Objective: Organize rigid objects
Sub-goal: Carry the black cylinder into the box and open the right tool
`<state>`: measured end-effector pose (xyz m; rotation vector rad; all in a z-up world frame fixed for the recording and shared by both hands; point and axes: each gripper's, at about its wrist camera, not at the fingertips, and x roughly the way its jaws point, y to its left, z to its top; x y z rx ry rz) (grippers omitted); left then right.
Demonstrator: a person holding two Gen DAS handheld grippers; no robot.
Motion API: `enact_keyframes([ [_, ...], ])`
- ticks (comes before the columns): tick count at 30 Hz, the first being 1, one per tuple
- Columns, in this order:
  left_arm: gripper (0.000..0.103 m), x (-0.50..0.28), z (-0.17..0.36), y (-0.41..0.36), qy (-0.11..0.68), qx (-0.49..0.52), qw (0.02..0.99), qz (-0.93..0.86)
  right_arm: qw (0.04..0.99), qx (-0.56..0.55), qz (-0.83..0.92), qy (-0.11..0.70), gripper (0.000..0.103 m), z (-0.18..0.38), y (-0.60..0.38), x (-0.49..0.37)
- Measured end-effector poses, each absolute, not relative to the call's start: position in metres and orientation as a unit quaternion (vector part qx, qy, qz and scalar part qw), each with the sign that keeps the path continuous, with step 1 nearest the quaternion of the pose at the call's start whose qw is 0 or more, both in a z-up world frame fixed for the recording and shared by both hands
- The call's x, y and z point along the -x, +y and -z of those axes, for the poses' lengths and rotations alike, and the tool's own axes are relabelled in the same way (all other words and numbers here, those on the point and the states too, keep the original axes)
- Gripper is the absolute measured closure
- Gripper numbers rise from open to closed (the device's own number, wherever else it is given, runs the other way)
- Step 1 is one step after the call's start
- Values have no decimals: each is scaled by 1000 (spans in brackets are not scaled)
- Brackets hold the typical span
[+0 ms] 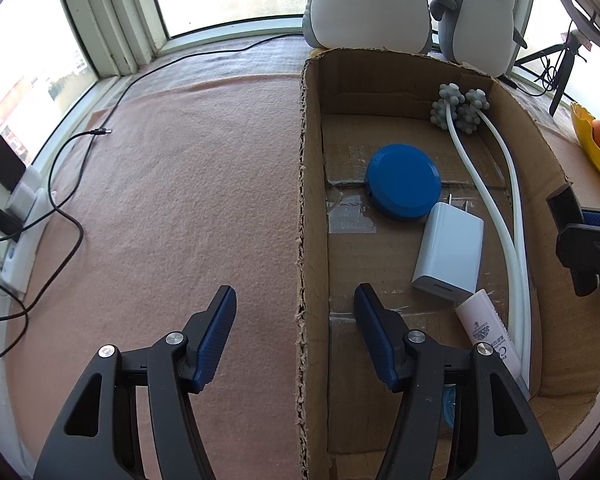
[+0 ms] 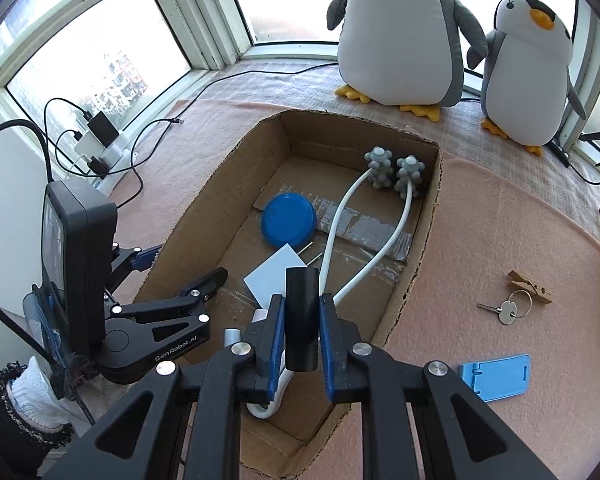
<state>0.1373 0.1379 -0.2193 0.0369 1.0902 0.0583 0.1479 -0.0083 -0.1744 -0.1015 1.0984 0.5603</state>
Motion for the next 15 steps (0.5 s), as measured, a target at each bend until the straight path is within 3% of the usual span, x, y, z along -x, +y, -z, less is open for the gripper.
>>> enact_keyframes([
  [11,42,-137,219,137,518,-19,855,-28,817,62,-266,508,87,174,0,-144],
  [15,42,-137,219,137,518,-19,855,-28,819,64,-269,502,69,172,-1,-142],
])
